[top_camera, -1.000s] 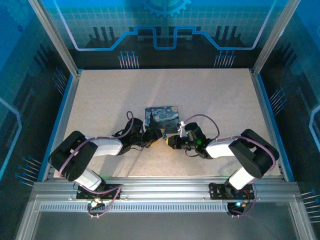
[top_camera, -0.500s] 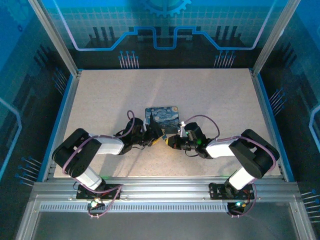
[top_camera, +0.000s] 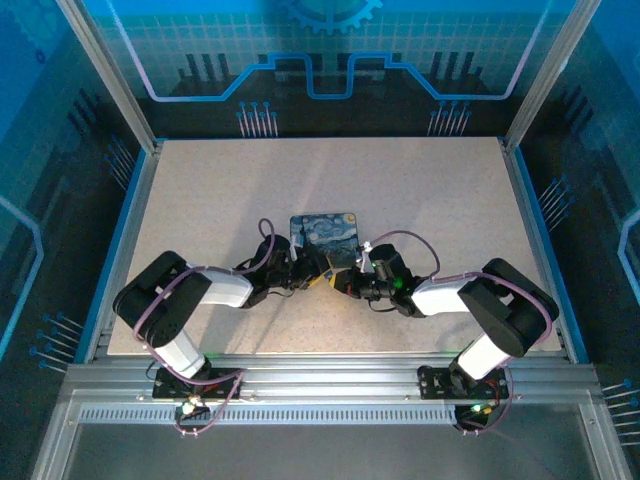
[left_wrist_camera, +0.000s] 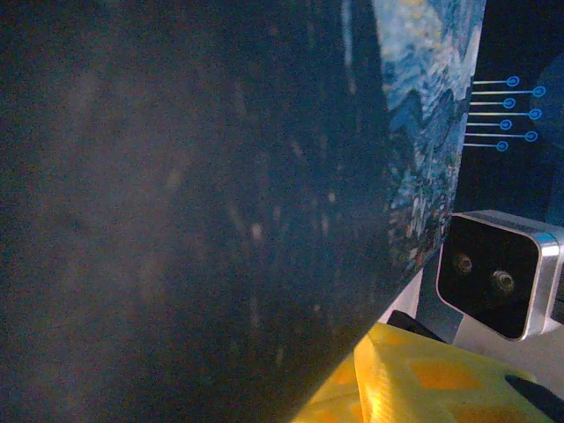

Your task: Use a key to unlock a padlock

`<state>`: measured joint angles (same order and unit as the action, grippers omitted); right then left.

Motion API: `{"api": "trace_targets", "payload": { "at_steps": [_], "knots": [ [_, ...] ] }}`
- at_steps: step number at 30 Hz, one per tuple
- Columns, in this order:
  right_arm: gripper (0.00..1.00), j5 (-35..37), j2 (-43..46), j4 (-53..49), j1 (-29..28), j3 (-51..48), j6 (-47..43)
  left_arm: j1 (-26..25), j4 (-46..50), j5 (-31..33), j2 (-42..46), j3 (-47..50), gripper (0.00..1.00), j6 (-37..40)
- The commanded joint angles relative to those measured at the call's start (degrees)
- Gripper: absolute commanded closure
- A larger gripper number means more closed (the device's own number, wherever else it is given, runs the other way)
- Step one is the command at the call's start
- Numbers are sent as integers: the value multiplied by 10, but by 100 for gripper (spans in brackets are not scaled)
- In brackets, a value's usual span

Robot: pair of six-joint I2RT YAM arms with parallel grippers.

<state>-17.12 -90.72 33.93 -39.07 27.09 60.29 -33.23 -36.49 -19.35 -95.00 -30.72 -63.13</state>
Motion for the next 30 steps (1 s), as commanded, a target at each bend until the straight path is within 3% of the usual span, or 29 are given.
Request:
{"api": "trace_targets", "payload": {
  "at_steps": [1, 5, 18, 30],
  "knots": [
    [100, -7, 2, 28, -9, 13, 28, -5, 21, 3, -19, -3, 55, -24],
    [100, -8, 1, 33, -9, 16, 45, -7, 18, 3, -25, -4, 55, -27],
    [95, -10, -7, 62, -9, 2, 90, -9, 10, 7, -25, -3, 78, -34],
    [83, 8, 17, -9, -8, 0, 44, -10, 10, 5, -28, -7, 80, -32]
  ]
}}
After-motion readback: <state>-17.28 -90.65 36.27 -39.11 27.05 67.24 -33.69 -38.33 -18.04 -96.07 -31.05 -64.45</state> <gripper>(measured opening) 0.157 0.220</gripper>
